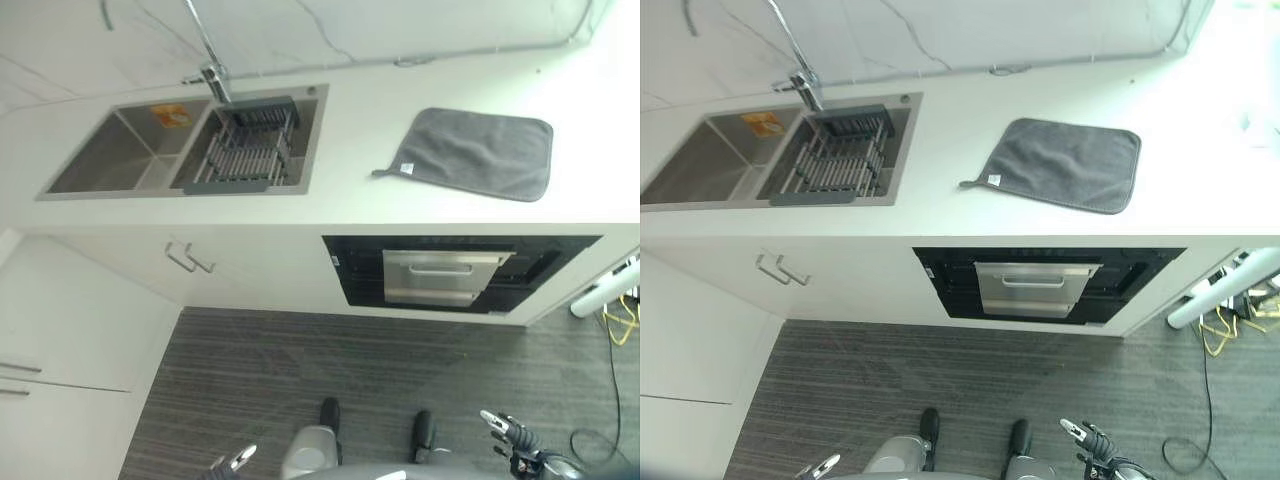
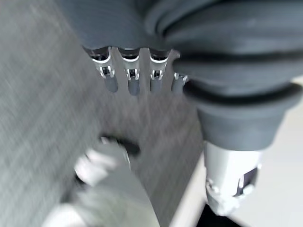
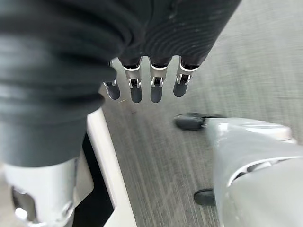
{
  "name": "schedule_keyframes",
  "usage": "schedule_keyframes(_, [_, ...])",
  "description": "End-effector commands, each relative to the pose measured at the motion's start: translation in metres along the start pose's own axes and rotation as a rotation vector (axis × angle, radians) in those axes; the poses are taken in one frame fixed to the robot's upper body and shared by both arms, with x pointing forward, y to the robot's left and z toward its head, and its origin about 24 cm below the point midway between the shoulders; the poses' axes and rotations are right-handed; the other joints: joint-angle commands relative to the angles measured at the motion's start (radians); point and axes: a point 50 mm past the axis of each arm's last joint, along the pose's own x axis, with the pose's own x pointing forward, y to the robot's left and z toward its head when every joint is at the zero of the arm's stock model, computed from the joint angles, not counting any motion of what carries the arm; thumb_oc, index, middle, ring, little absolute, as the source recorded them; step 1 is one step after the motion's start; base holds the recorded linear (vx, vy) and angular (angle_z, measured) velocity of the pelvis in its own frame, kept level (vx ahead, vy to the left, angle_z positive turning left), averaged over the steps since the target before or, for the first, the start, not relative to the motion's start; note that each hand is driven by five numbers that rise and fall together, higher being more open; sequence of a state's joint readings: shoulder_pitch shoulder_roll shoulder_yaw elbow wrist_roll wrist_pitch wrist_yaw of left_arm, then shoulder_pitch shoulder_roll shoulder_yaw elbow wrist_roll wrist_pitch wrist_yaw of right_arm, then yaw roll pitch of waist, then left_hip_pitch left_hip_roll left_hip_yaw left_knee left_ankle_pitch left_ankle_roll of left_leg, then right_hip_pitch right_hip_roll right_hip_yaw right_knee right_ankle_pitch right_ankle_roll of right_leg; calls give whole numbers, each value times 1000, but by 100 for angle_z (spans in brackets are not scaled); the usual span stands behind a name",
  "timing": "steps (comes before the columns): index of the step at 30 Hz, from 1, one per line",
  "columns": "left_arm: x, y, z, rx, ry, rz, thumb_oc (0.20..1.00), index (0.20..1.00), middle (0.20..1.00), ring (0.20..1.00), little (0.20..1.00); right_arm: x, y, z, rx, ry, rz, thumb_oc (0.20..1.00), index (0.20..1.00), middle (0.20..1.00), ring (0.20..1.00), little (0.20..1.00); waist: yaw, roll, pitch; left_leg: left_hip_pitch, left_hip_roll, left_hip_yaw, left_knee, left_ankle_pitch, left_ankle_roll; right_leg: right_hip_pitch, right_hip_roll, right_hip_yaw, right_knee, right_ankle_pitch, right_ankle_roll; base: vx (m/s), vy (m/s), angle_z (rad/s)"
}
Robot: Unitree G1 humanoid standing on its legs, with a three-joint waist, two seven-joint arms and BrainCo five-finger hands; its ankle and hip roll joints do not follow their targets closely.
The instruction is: Place the dishes in the dishwasher.
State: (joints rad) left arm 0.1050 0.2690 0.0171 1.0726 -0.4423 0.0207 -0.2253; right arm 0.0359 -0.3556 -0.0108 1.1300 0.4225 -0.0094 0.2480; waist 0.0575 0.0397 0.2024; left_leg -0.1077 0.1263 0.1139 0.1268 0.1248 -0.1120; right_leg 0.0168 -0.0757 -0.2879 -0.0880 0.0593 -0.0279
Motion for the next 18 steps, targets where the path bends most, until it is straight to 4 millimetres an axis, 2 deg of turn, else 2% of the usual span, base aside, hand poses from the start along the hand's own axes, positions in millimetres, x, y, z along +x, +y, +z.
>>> schedule_keyframes(1, [4, -1, 51, 146, -94, -39, 1000, 1000, 1000, 1000, 1000, 3, 3, 9, -19, -25, 4, 1000, 1000, 1000, 1000, 1000, -53, -60, 17, 51, -23, 34, 72, -247, 57, -6, -76, 54, 178, -167, 108, -8, 167, 65])
schedule_keyframes(3, [8, -4, 43, 158, -49, -23, 1000, 1000, 1000, 1000, 1000, 2, 1, -4, -45, 37, -23, 1000, 1000, 1000, 1000, 1000, -67, -40, -18, 133, -13, 55, -68, -216, 47, 11, -70, 28, 157, -156, 124, 50, 191, 53])
schedule_keyframes(5, [9, -4, 33, 138, -14, 6, 1000, 1000, 1000, 1000, 1000, 1, 4, -15, -60, 100, -22, 1000, 1000, 1000, 1000, 1000, -73, -36, -37, 179, -18, 54, -133, -205, 46, 35, -66, 35, 129, -141, 136, 105, 214, 20])
schedule_keyframes(6, [9, -2, 28, 106, -11, 37, 1000, 1000, 1000, 1000, 1000, 0, 7, -27, -68, 155, -11, 1000, 1000, 1000, 1000, 1000, -77, -34, -52, 215, -30, 65, -171, -206, 52, 54, -69, 40, 104, -128, 148, 82, 241, -2])
schedule_keyframes(9, [8, 1, 27, 64, -22, 64, 1000, 1000, 1000, 1000, 1000, -1, 11, -40, -143, 213, -8, 1000, 1000, 1000, 1000, 1000, -77, -29, -67, 247, -34, 88, -209, -207, 56, 72, -85, 22, 84, -111, 167, -2, 139, -7])
schedule_keyframes(18, [7, 3, 22, -21, -34, 103, 1000, 1000, 1000, 1000, 1000, 1, 13, -38, -120, 221, -44, 1000, 1000, 1000, 1000, 1000, -69, -34, -93, 285, -17, 108, -206, -220, 60, 112, -96, 18, 82, -121, 172, -28, 28, 1])
